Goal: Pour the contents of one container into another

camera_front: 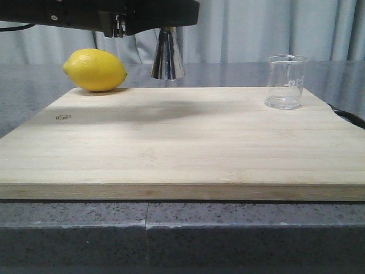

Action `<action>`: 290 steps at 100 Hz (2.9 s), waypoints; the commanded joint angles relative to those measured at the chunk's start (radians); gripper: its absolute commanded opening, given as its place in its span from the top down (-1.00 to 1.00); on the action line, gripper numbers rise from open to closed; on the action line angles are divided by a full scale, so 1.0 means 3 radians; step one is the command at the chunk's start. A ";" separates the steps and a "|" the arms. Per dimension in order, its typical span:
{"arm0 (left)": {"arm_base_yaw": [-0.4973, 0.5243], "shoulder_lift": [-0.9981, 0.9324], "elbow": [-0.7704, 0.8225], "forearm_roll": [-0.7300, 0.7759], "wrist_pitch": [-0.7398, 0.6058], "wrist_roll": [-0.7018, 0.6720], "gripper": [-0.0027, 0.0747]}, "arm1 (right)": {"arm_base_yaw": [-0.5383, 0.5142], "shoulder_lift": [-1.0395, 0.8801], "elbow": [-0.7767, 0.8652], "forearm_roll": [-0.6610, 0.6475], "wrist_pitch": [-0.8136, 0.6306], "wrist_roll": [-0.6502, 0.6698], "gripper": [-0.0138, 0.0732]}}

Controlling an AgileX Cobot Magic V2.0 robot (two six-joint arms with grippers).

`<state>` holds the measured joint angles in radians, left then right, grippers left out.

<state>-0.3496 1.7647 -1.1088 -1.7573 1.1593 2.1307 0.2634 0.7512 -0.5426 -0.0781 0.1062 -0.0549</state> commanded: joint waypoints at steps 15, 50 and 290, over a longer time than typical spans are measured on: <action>-0.0028 -0.0172 -0.0100 -0.0309 0.0312 -0.0031 0.36 | 0.0011 -0.0021 -0.0088 -0.0001 -0.0239 -0.0023 -0.54; -0.0028 -0.0172 -0.0100 -0.0309 0.0310 0.0029 0.36 | 0.0011 -0.0021 -0.0088 0.0004 -0.0239 -0.0023 -0.54; -0.0017 0.0232 -0.0100 -0.0309 0.0359 0.0251 0.35 | 0.0011 -0.0021 -0.0088 0.0004 -0.0239 -0.0023 -0.54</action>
<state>-0.3496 1.8804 -1.1088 -1.7573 1.1531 2.2047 0.2634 0.7512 -0.5426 -0.0781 0.1062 -0.0571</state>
